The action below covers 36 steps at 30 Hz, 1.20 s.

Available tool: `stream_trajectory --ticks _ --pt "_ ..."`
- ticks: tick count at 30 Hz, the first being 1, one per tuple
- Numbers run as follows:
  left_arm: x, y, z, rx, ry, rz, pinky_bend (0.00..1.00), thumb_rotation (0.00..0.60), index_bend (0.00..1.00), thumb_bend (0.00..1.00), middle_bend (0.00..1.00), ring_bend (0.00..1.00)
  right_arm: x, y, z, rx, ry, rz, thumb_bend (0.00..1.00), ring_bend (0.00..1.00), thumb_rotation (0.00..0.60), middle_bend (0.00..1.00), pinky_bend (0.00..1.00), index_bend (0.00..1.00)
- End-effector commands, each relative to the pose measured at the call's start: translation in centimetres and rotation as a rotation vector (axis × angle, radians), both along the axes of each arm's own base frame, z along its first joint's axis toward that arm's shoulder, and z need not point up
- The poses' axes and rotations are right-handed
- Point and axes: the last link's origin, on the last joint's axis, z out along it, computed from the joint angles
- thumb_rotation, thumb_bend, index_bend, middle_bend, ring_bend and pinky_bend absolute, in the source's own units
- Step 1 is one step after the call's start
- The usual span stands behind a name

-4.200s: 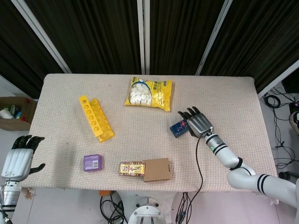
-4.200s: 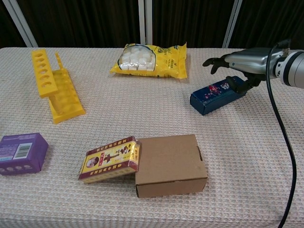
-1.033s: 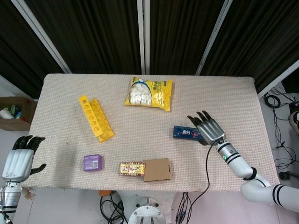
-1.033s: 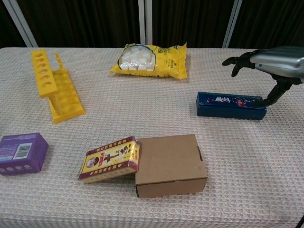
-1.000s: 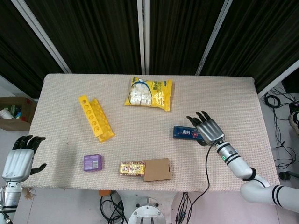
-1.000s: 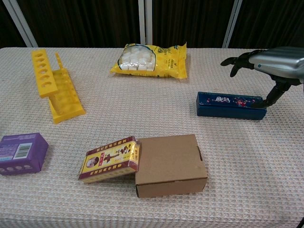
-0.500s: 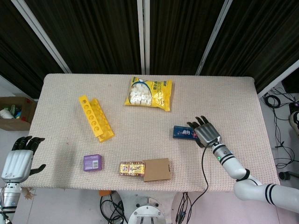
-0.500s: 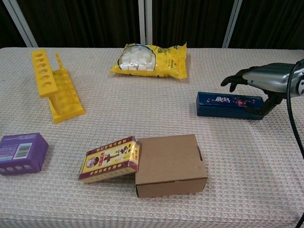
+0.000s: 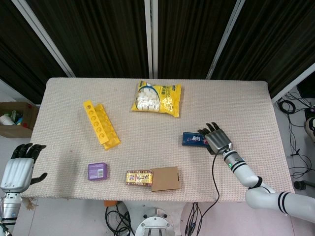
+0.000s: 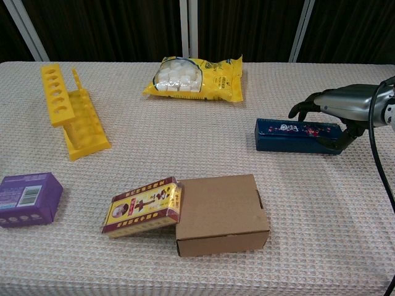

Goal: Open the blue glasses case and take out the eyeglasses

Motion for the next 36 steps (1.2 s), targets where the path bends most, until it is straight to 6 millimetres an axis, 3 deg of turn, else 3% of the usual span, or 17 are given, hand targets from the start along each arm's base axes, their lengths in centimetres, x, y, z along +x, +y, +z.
stream_trajectory --ticks 1,13,23,28,36 --pt "0.0 0.0 0.0 0.0 0.001 0.0 0.14 0.6 0.2 0.0 0.21 0.13 0.0 0.0 -0.1 0.002 -0.002 -0.002 0.48 0.0 0.6 0.2 0.0 0.17" --pt "-0.1 -0.1 0.1 0.002 -0.002 -0.001 0.14 0.6 0.2 0.0 0.21 0.13 -0.1 0.0 -0.2 0.008 -0.001 -0.006 0.49 0.0 0.6 0.21 0.0 0.19" --pt "-0.2 -0.3 0.1 0.008 -0.004 0.0 0.14 0.6 0.2 0.0 0.21 0.13 -0.2 -0.4 -0.2 0.002 -0.004 -0.015 0.78 0.0 0.6 0.22 0.0 0.27" --pt "-0.1 -0.2 0.1 0.006 -0.006 -0.003 0.14 0.6 0.2 0.0 0.21 0.13 0.0 -1.6 0.1 -0.012 -0.022 -0.042 0.83 0.0 0.6 0.22 0.0 0.29" --pt "0.1 -0.2 0.0 0.001 -0.001 -0.004 0.14 0.6 0.2 0.0 0.21 0.13 1.4 -5.1 -0.3 -0.061 -0.039 -0.071 0.77 0.0 0.6 0.21 0.0 0.26"
